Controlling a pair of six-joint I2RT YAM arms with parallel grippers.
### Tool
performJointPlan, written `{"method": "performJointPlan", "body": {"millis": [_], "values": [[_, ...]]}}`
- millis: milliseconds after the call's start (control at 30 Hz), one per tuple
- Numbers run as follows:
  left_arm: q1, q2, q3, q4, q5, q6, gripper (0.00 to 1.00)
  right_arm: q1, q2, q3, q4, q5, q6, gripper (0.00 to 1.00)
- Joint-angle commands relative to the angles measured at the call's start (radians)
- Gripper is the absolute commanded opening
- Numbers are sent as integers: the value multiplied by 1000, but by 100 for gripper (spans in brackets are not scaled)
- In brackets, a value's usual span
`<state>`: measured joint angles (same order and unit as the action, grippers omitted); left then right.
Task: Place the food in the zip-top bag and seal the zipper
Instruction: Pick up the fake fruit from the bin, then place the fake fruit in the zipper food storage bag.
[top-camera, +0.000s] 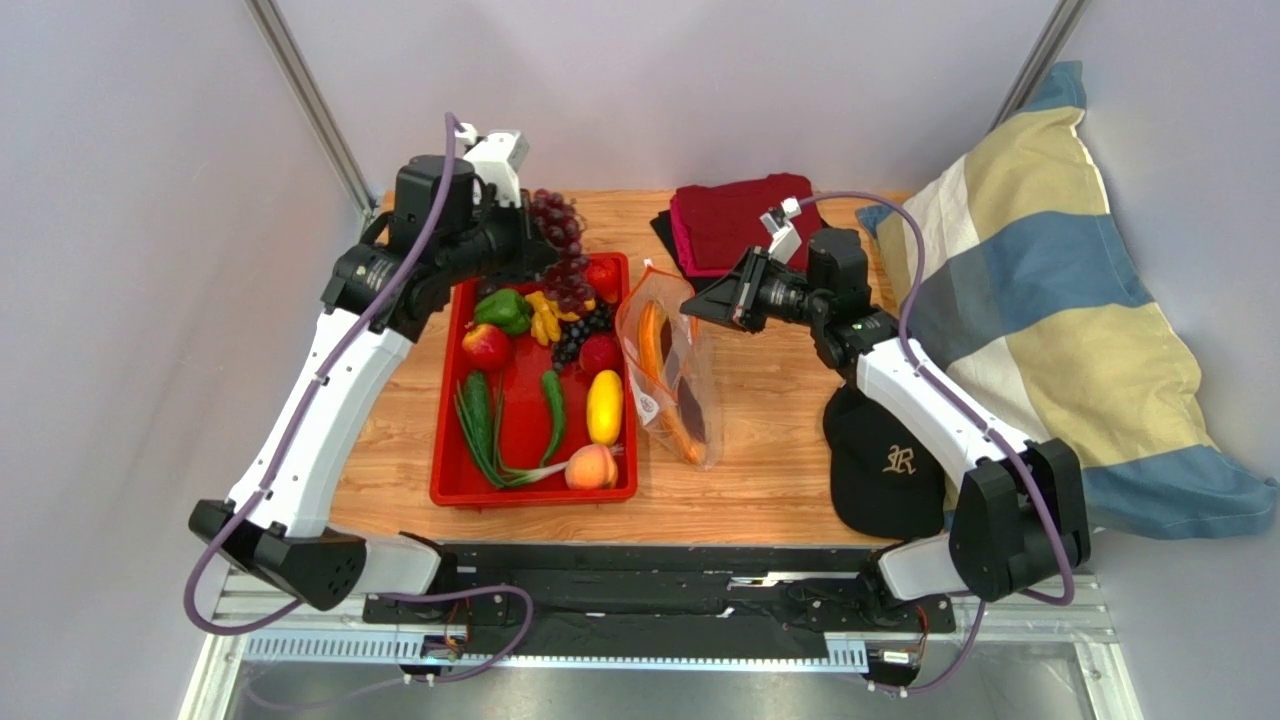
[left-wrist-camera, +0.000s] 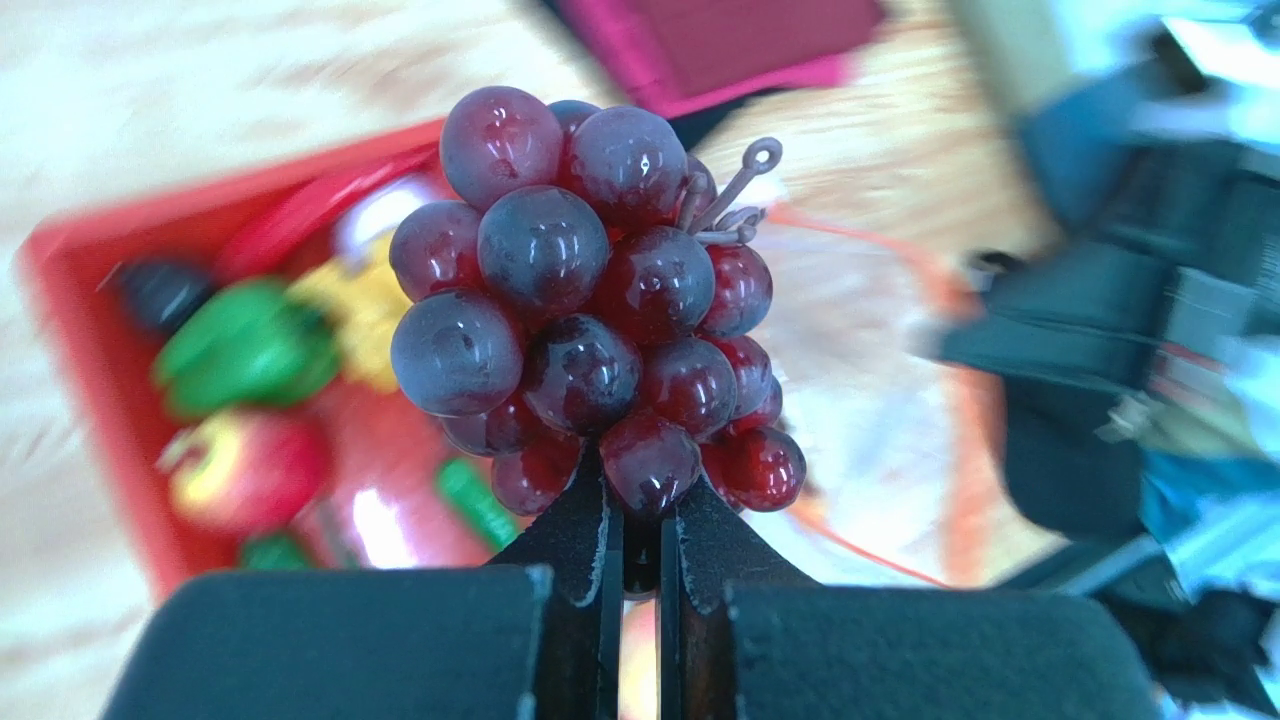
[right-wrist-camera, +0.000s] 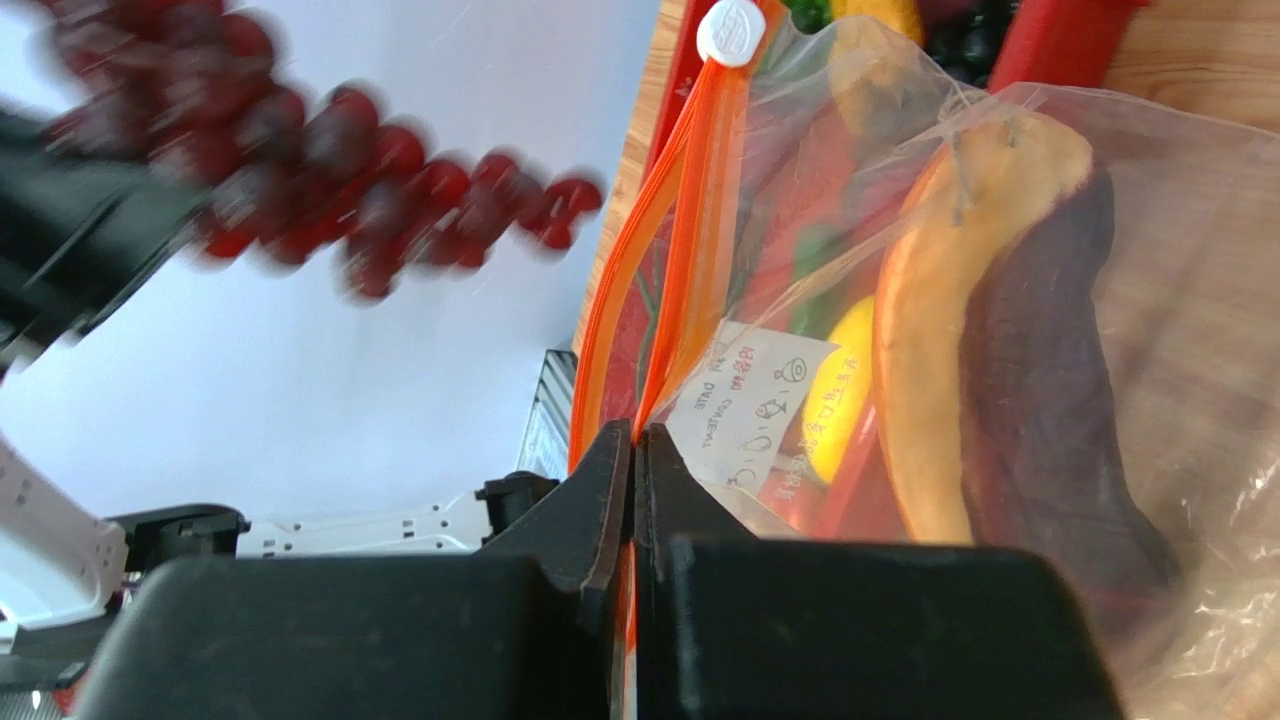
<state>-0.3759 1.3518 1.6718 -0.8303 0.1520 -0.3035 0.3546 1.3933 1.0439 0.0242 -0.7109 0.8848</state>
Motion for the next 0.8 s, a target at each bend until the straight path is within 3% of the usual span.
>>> {"method": "performJointPlan", "body": {"millis": [0, 267, 533, 767], "values": [[-99, -31, 46, 126, 41, 46, 0, -22, 18, 4, 31, -19, -35, 0], [-184, 59, 68, 210, 126, -83, 0, -26, 15, 18, 14, -24, -40, 0], [-198, 127, 71, 304, 159, -215, 0, -28, 9, 7, 28, -33, -27, 0], [-201, 173, -84, 278, 193, -330, 0, -46, -4, -8, 88, -50, 31, 0]]}}
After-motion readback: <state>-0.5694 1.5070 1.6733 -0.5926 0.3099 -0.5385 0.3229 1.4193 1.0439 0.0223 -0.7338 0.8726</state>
